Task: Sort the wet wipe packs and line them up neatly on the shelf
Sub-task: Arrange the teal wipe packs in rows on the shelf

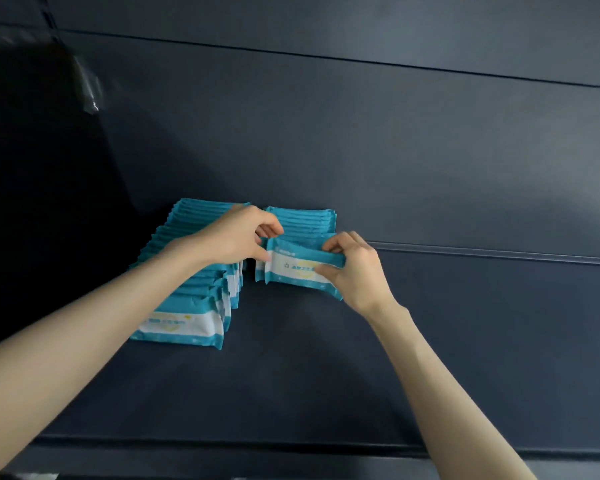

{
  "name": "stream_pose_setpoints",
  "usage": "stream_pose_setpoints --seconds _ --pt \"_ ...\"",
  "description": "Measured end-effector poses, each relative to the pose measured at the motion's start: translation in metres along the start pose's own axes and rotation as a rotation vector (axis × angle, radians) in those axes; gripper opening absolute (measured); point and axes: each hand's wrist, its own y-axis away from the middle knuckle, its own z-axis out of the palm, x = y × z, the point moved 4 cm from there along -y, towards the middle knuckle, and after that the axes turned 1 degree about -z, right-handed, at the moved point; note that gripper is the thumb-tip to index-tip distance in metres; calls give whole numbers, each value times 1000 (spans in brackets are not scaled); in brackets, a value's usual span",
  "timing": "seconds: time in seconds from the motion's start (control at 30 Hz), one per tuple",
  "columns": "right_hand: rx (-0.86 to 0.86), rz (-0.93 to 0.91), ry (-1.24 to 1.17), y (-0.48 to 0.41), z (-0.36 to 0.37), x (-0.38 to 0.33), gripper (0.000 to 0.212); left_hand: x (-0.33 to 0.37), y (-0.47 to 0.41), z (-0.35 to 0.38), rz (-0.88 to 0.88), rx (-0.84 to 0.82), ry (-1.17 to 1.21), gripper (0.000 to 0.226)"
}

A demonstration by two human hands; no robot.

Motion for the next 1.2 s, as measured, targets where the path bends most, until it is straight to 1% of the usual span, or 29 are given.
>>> stream_pose_setpoints --seconds 0.1,0.2,0.27,0.3,0.37,0.43,0.47,0.5,0.57,0.7,0.8,1.03,1.13,1.2 --pt "11 -49 177 -2 12 -8 31 -3 1 0 33 -7 -19 49" --pt "115 -114 289 1 18 -11 38 -3 2 2 76 28 -65 45" --pt "182 -128 344 5 19 -9 47 -1 1 4 114 46 -119 42" --pt "185 -118 353 6 19 -6 53 0 1 5 131 58 -168 42" --pt "127 -88 339 9 19 -2 70 1 1 7 143 85 -296 49" --pt "18 -58 347 10 22 4 84 1 -1 9 145 79 -431 67" --pt "-27 -46 369 11 23 5 87 1 -2 11 139 46 -482 78" --pt "-63 -34 389 10 25 6 89 0 -4 13 128 -4 -517 85" --pt "-114 -8 412 8 25 8 88 -1 -9 19 108 -115 -574 91" --pt "-147 3 486 1 23 10 84 -1 -16 30 84 -241 -658 88" --pt "-152 7 529 -3 23 13 83 1 -17 35 64 -248 -691 84" --pt "-160 31 539 0 23 10 83 4 -15 35 51 -254 -717 82" --pt "-171 67 479 4 17 2 82 7 -12 29 56 -236 -709 84" --pt "-127 83 420 10 6 -6 76 15 -7 24 59 -181 -670 82"
